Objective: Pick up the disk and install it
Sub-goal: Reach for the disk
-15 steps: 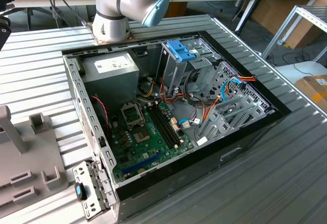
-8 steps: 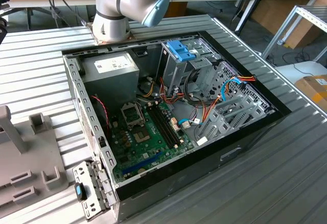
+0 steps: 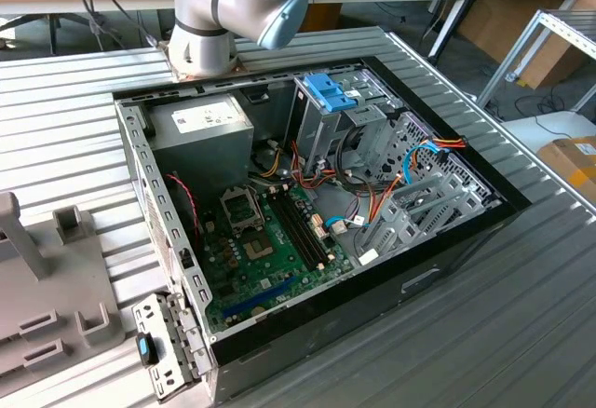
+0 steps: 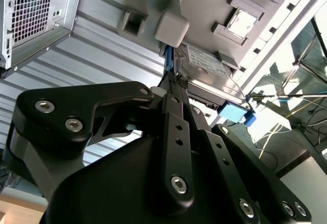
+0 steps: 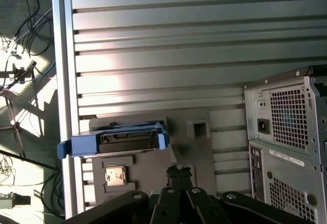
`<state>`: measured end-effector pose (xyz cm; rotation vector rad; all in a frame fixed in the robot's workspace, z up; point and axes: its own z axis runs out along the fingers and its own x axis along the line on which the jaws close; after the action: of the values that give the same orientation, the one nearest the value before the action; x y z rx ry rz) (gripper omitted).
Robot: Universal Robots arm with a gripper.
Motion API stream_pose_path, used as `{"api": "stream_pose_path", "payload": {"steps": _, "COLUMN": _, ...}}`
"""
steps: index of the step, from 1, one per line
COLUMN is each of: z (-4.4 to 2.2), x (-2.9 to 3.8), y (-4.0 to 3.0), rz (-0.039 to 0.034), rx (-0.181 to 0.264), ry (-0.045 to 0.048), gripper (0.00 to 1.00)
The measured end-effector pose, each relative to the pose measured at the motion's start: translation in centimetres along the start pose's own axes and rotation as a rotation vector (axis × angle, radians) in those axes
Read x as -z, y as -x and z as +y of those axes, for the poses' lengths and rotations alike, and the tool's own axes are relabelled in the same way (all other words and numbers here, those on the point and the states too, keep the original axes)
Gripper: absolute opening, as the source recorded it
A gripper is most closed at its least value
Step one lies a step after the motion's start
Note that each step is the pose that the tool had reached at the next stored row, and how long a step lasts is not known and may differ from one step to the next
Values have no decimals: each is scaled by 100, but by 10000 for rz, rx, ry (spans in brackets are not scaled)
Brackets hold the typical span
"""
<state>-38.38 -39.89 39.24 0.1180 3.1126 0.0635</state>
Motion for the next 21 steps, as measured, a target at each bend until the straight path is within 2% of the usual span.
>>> {"api": "stream_pose_path", "payload": {"steps": 7, "z": -15, "x": 5, "y": -201, "rz": -1, "rx": 0, "ry": 0, "gripper": 11}}
{"api": "stream_pose_path", "payload": {"steps": 13, "z": -17, "x": 5, "y": -216, "rz": 0, "rx": 0, "ry": 1, "gripper": 11}}
{"api": "stream_pose_path", "payload": {"steps": 16, "z": -17, "x": 2, "y": -216, "rz": 388, "rx": 9, "ry": -29, "gripper": 11}}
{"api": "stream_pose_path", "payload": {"steps": 17, "z": -17, "x": 0, "y": -216, "rz": 539, "rx": 17, "ry": -40, "gripper": 11}}
{"api": "stream_pose_path", "payload": {"steps": 18, "z": -16, "x": -1, "y": -217, "rz": 585, "rx": 18, "ry": -43, "gripper": 11}}
{"api": "stream_pose_path", "payload": {"steps": 21, "z": -17, "x": 0, "y": -216, "rz": 598, "rx": 18, "ry": -44, "gripper": 11}}
